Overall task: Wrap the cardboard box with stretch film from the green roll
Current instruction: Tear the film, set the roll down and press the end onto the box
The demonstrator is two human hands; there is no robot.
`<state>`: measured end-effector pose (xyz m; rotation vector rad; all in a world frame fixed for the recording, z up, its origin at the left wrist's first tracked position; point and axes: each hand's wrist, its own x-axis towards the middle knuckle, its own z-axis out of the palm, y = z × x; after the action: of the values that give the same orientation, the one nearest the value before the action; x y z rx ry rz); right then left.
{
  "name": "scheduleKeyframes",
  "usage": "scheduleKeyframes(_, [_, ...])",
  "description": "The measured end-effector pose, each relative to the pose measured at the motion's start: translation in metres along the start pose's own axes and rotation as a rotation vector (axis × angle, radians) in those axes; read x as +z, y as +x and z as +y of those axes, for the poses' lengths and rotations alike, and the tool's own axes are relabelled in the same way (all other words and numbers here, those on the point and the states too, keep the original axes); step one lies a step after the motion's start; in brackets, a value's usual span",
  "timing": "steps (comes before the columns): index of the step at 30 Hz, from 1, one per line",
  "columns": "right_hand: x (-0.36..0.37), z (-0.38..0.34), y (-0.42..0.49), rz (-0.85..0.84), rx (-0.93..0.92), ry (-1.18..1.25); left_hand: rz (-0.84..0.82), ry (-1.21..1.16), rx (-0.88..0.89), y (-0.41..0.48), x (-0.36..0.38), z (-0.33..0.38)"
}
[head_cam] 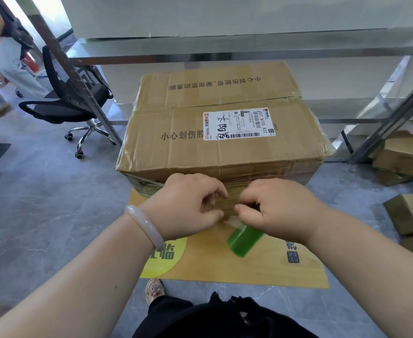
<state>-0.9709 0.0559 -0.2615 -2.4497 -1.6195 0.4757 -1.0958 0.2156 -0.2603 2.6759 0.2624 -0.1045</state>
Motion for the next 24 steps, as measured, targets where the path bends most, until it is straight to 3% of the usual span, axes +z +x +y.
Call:
scheduleKeyframes(5, [-0.005,-0.013,0.009,-0.105,-0.106,-0.139,-0.195,0.408,0.071,0.005,-0.002,0.003])
scheduleKeyframes(11, [-0.008,-0.007,0.012,-0.103,-0.099,-0.113,-0.222,0.460,0.117,-0.001,0.002,-0.004])
scheduleKeyframes(24, [0.001,-0.024,0.021,-0.091,-0.090,-0.127,-0.159,0.535,0.016,0.008,0.000,0.007])
